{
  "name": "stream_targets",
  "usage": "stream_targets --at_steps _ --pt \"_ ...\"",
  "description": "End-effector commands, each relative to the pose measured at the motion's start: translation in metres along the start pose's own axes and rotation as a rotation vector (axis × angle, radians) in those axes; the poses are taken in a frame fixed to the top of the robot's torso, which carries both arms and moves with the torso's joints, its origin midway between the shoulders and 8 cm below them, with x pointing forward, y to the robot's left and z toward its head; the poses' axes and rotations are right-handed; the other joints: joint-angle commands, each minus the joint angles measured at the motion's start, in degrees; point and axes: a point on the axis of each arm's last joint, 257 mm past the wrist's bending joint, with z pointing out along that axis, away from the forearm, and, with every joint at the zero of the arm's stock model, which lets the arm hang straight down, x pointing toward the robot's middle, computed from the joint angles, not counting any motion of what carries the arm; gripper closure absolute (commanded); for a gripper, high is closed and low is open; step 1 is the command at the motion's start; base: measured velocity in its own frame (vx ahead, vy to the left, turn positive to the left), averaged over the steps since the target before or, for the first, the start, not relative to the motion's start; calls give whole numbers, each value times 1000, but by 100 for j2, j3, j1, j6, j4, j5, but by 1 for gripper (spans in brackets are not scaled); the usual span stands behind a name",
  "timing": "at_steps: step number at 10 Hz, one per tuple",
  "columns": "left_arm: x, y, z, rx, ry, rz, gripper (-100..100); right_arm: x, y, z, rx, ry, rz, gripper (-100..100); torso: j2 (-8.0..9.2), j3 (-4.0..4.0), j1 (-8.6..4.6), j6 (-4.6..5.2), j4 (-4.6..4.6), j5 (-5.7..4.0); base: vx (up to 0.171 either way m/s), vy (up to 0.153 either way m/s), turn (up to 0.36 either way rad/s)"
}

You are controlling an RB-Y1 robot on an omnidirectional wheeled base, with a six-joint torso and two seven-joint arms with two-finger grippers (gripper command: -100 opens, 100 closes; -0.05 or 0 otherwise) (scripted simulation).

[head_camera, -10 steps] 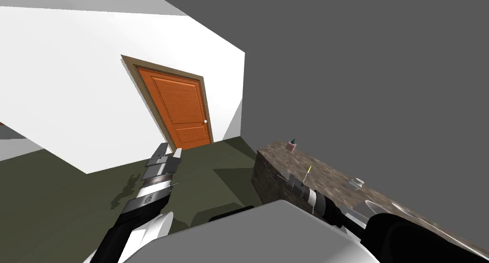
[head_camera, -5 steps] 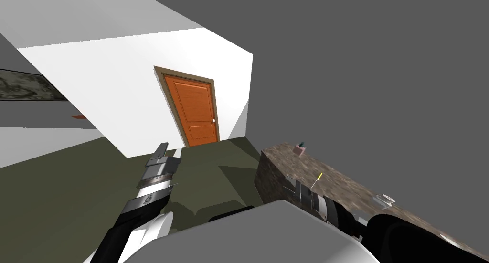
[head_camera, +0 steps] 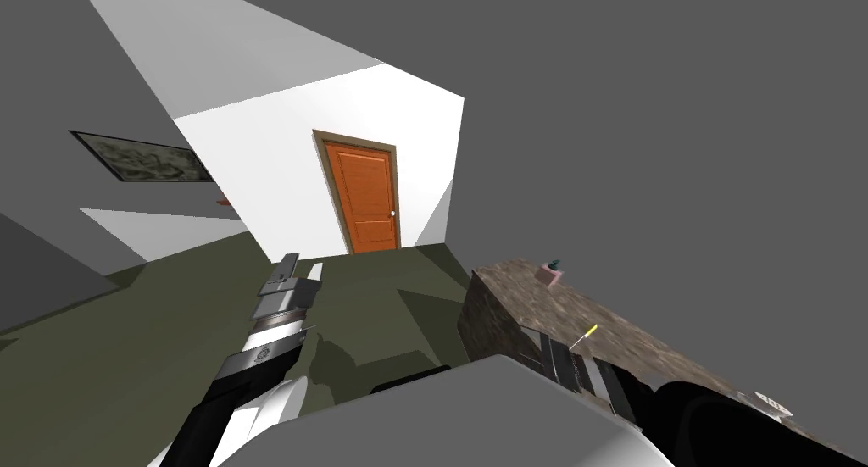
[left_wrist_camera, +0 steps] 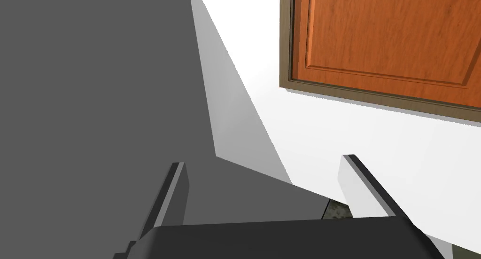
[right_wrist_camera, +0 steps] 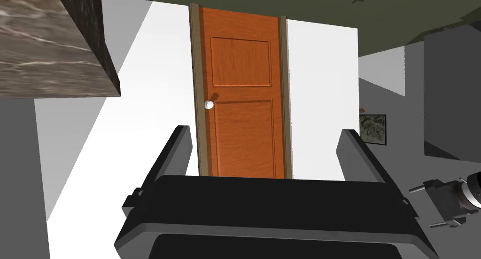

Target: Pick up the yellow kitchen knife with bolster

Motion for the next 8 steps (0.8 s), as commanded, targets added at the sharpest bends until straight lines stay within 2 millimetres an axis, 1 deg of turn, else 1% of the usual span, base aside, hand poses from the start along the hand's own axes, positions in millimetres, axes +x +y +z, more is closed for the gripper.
stream_targets --at_steps 1,2,3,4,5,6,7,8 --pt "0 0 0 0 0 0 0 6 -4 -9 -14 49 -49 -100 0 0 0 0 0 0 -34 -24 151" --pt "0 0 0 0 0 0 0 26 -8 -25 -21 118 -98 -100 -3 -1 0 5 0 0 -39 -23 275" --pt "0 0 0 0 0 0 0 25 -10 -27 -30 130 -114 -100 -3 -2 0 0 -1 1 -37 -26 126" --pt "0 0 0 0 0 0 0 42 -14 -43 -44 199 -167 -100 -3 -2 -1 7 0 -1 -37 -20 255" --pt "0 0 0 0 0 0 0 42 -17 -45 -49 209 -178 -100 -4 -2 -1 0 -1 -1 -34 -17 143" --pt "0 0 0 0 0 0 0 58 -22 -62 -63 278 -228 -100 -4 -2 1 7 0 0 -40 -22 245" --pt "0 0 0 0 0 0 0 57 -25 -63 -69 286 -240 -100 -3 -2 0 2 0 1 -36 -27 116" --pt "0 0 0 0 0 0 0 71 -31 -82 -90 358 -297 -100 -4 -2 -2 8 0 -1 -42 -28 234"
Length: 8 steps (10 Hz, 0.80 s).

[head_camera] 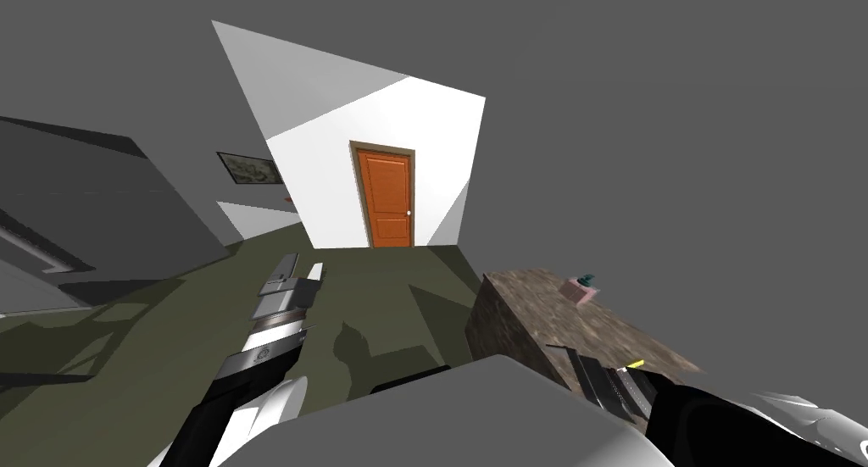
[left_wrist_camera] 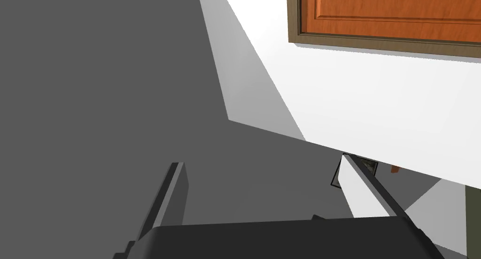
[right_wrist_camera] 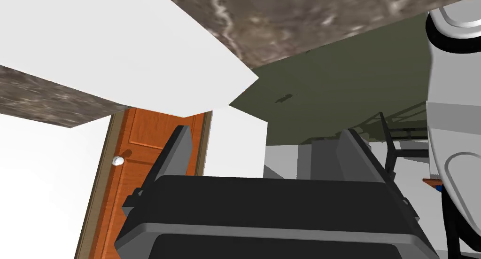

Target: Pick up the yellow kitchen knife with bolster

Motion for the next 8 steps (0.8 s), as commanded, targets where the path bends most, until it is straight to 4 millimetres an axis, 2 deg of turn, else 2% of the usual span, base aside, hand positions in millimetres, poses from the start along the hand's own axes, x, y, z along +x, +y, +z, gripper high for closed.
stream_targets --at_steps 1,3,4,6,7,8 --pt "0 0 0 0 0 0 0 11 -7 -10 -11 41 -37 -100 0 0 0 0 0 0 -38 -26 118" --pt "0 0 0 0 0 0 0 46 -7 -38 -61 170 -133 -100 -3 -2 0 1 0 0 -45 -26 254" --pt "0 0 0 0 0 0 0 49 -9 -40 -58 178 -147 -100 1 0 -1 1 0 0 -45 -28 112" --pt "0 0 0 0 0 0 0 81 -10 -69 -106 297 -230 -100 0 0 0 4 1 -1 -44 -30 207" --pt "0 0 0 0 0 0 0 82 -11 -70 -106 300 -239 -100 -1 0 -4 2 0 -1 -31 -36 125" --pt "0 0 0 0 0 0 0 98 -11 -85 -129 355 -279 -100 -3 -1 -4 8 1 -2 -26 -28 147"
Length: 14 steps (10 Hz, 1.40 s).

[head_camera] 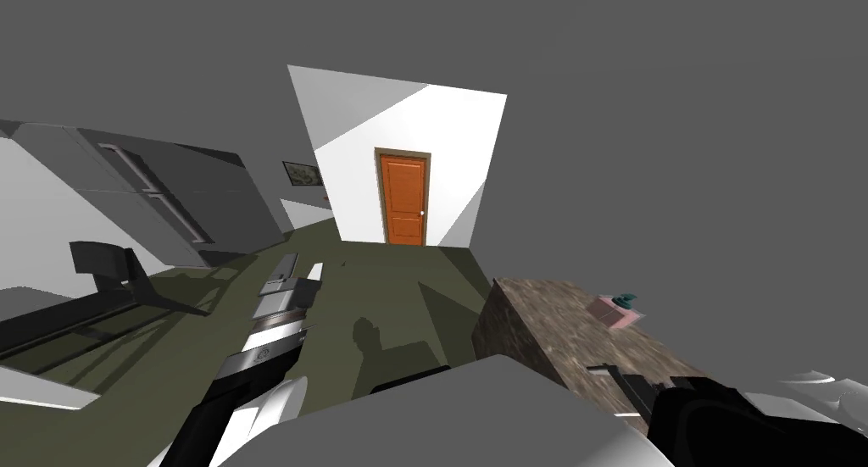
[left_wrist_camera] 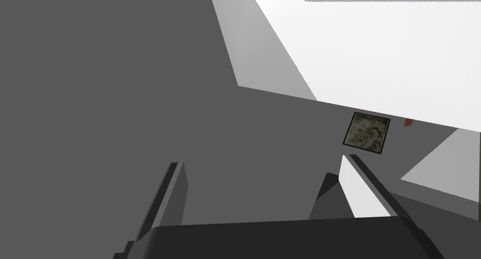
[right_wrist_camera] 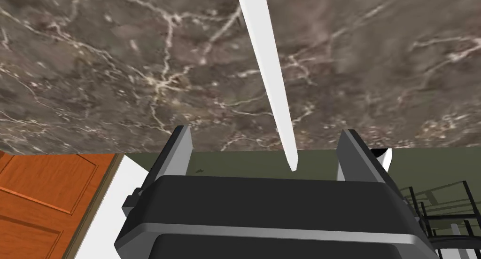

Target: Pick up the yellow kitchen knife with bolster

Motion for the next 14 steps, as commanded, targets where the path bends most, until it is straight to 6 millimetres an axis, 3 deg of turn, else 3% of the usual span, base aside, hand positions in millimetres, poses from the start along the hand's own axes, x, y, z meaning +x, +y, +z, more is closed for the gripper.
stream_targets --at_steps 1,4,6,7,8,13,14 --pt "0 0 0 0 0 0 0 27 9 -12 -35 77 -60 -100 0 0 0 0 0 0 -33 -40 232" --pt "0 0 0 0 0 0 0 66 23 -34 -93 190 -141 -100 0 0 -6 4 0 -2 -32 -46 153" --pt "0 0 0 0 0 0 0 64 25 -34 -90 183 -141 -100 0 1 -2 6 1 -3 -16 -19 13" --pt "0 0 0 0 0 0 0 65 25 -34 -91 185 -141 0 -5 -2 6 6 0 0 0 0 0" --pt "0 0 0 0 0 0 0 71 33 -31 -86 188 -133 -100 -8 -4 10 6 -1 1 12 10 74" --pt "0 0 0 0 0 0 0 81 46 -26 -81 191 -121 -100 -17 -10 17 5 -3 2 20 13 38" --pt "0 0 0 0 0 0 0 81 47 -26 -81 191 -121 100 -15 -9 15 5 -3 3 0 0 0"
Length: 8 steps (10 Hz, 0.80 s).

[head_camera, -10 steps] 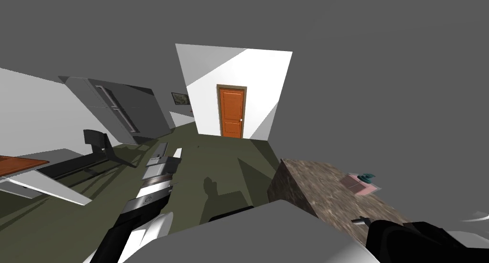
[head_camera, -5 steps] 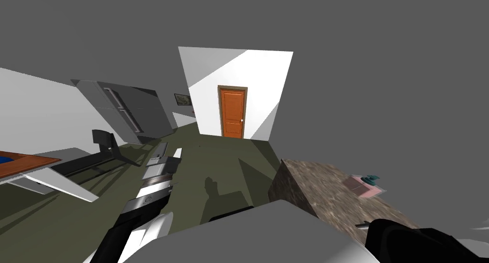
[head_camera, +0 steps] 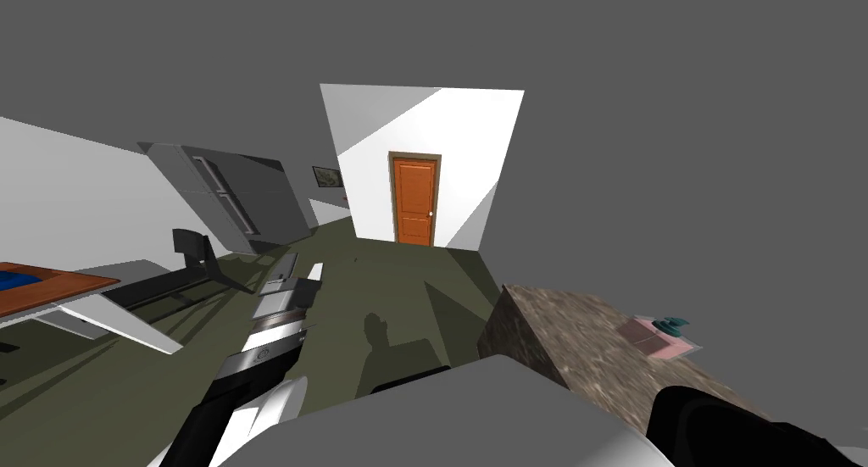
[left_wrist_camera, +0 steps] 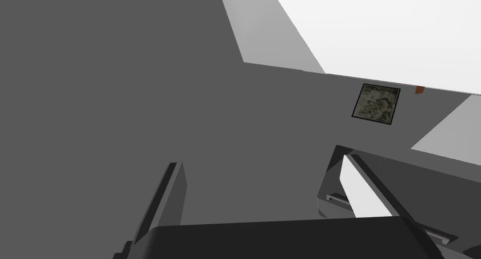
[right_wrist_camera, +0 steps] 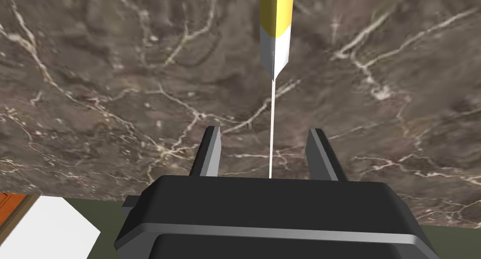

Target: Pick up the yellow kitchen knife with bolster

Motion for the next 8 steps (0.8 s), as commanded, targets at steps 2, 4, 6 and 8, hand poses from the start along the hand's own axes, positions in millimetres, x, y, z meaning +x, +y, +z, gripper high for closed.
stream_targets --at_steps 2,4,6,8 --pt "0 0 0 0 0 0 0 0 2 0 -5 1 -2 100 -1 2 -2 1 6 -1 -3 1 23" --pt "0 0 0 0 0 0 0 0 4 -1 -11 1 -8 100 17 19 -1 15 21 2 2 0 -9" --pt "0 0 0 0 0 0 0 2 6 5 1 0 5 100 20 20 0 14 21 2 4 0 1" --pt "0 0 0 0 0 0 0 -4 -9 -5 -2 -1 -8 100 21 20 -11 12 20 -13 -17 -8 -73"
